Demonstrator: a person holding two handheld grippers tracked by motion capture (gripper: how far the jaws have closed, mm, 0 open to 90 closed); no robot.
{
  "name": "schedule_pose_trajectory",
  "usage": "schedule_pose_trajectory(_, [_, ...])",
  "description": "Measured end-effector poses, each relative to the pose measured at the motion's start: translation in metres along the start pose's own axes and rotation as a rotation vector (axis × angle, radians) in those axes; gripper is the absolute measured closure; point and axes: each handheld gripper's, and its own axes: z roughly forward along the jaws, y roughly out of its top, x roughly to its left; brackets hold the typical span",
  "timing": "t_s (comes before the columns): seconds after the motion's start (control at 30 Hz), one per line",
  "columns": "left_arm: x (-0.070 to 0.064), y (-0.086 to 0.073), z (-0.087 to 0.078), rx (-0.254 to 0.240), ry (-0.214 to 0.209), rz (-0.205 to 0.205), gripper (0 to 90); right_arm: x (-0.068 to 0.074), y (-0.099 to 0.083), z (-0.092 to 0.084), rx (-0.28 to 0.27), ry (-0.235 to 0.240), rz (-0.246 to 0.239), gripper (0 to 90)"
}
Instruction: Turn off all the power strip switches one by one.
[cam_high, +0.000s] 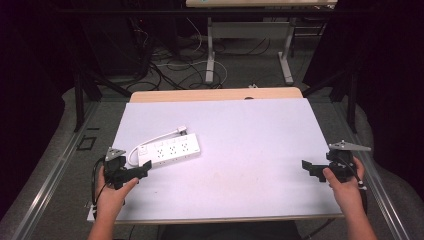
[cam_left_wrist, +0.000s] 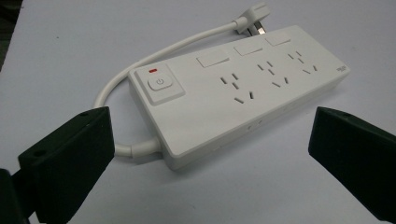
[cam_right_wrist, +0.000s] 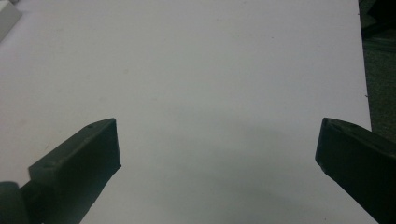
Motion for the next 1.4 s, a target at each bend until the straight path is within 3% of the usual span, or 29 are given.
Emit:
schedule_pose_trajectory(0.2, [-0.003,0.004,0.003,0.024,-0.01,0.028,0.7,0.004,-0.001,0.0,0.047,-0.016,-0.048,0.0])
schedule_pose_trajectory(0.4, [-0.011,0.005,0.006,0.055,-0.024,0.044,0.7,0.004,0.001,-0.005,0.043,-0.022,-0.04,0.0])
schedule_pose_trajectory(0.57, [-0.012,0.011,0.004,0.078,0.0,0.064,5.3,0.006,0.0,-0.003,0.072,0.005,-0.057,0.0])
schedule_pose_trajectory(0.77, [-0.014,0.019,0.007,0.071,0.004,0.07,6.1,0.012,0.001,-0.003,0.084,0.005,-0.07,0.0])
schedule_pose_trajectory(1.07, [-0.016,0.034,0.009,0.123,0.008,0.092,8.4,0.013,0.002,-0.002,0.092,0.005,-0.092,0.0])
schedule_pose_trajectory(1.17, [-0.016,0.038,0.01,0.119,0.013,0.095,9.7,0.014,0.002,-0.001,0.098,0.007,-0.098,0.0])
schedule_pose_trajectory(1.4, [-0.016,0.048,0.009,0.129,0.047,0.103,15.7,0.018,0.001,0.003,0.12,0.012,-0.122,0.0])
